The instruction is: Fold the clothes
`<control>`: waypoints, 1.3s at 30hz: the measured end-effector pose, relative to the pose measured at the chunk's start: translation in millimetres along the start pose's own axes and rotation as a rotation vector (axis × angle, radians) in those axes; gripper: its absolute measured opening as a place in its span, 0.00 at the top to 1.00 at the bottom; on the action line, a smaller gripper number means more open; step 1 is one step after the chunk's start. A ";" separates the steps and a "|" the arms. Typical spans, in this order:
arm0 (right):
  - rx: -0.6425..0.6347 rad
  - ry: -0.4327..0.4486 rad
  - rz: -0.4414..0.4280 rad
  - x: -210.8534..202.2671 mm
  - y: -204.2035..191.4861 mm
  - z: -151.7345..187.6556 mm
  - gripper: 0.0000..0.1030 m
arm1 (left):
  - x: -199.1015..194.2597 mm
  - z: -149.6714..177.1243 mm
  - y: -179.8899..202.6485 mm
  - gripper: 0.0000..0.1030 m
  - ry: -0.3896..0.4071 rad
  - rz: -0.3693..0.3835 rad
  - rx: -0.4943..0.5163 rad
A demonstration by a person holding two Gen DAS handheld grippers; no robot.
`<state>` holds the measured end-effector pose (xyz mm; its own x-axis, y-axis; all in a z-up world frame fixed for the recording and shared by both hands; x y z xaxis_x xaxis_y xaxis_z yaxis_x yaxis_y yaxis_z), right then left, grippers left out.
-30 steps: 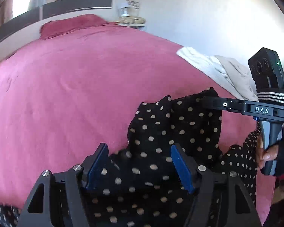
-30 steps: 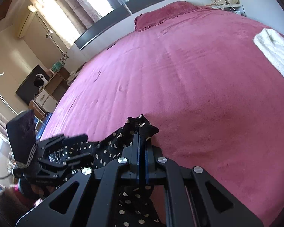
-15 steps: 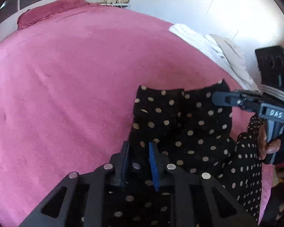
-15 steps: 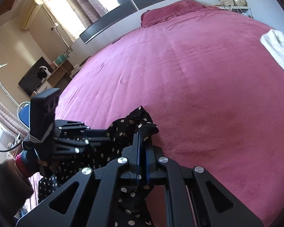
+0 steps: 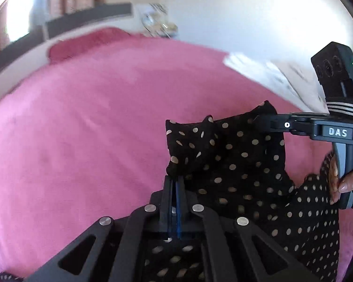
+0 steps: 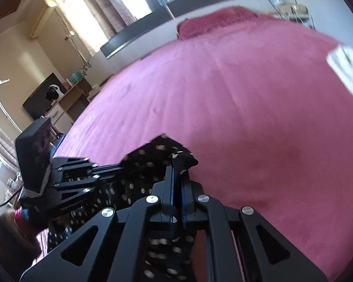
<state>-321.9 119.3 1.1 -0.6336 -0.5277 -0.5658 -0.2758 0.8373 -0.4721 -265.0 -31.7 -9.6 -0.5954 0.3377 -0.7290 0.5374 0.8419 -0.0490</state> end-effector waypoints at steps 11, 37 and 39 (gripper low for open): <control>-0.156 0.106 -0.007 96.1 -79.2 -157.1 0.94 | -35.2 -52.2 -95.6 0.99 0.129 -0.356 -0.062; 0.062 -0.229 -0.054 -145.4 -72.9 214.1 0.11 | -260.7 223.4 57.2 0.26 -0.149 -0.313 -0.268; -0.006 -0.237 -0.037 -160.0 -100.1 245.7 0.11 | -268.2 248.0 71.7 0.26 -0.184 -0.325 -0.267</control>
<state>-15.3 84.7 -27.2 -0.4360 -0.5766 -0.6910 -0.3007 0.8170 -0.4920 81.3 -166.3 13.0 -0.5786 -0.0216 -0.8153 0.1532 0.9790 -0.1347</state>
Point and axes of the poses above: each gripper's, at about its wrist camera, not at the fingertips, and x roughly the way its jaws point, y to its right, z to its underside, the point moved 4 cm from there along x, roughly the way its jaws point, and after that the axes turned 4 degrees about -z, right-handed, at the moved point
